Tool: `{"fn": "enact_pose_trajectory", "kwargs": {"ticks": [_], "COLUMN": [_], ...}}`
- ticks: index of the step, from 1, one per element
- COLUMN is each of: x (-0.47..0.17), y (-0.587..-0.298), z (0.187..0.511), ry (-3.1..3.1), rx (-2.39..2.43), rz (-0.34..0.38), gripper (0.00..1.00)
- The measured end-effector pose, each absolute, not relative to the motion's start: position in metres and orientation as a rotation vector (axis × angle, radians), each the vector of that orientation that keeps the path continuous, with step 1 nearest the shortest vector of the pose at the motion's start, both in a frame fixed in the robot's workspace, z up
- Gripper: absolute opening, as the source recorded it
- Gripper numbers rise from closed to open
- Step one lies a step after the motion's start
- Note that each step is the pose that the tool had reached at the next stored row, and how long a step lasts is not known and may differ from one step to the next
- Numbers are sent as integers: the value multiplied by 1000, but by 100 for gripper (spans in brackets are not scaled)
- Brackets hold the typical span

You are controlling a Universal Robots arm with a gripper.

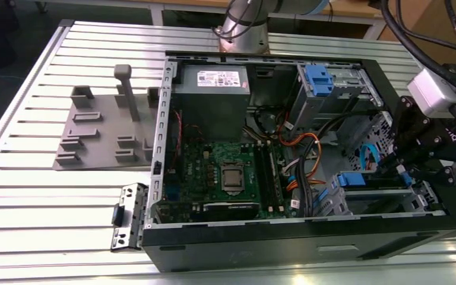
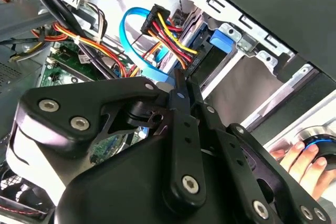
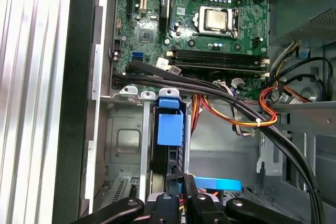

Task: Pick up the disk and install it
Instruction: 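Insert the second disk wire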

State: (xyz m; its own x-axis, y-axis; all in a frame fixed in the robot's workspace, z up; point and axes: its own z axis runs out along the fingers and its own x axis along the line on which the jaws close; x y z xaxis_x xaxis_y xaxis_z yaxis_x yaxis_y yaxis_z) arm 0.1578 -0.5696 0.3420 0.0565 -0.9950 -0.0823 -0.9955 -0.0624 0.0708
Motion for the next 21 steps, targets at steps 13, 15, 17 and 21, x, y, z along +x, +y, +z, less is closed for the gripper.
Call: {"fn": "enact_pose_trajectory", "kwargs": {"ticks": [13, 15, 17, 21], "x": [158, 158, 158, 158], "y": [-571, -571, -572, -572], "z": [336, 335, 334, 333], "ry": [2148, 2148, 2147, 2148], "rx": [-2280, -2280, -2279, -2280], "rz": [170, 170, 171, 170], "gripper": [16, 16, 16, 16]}}
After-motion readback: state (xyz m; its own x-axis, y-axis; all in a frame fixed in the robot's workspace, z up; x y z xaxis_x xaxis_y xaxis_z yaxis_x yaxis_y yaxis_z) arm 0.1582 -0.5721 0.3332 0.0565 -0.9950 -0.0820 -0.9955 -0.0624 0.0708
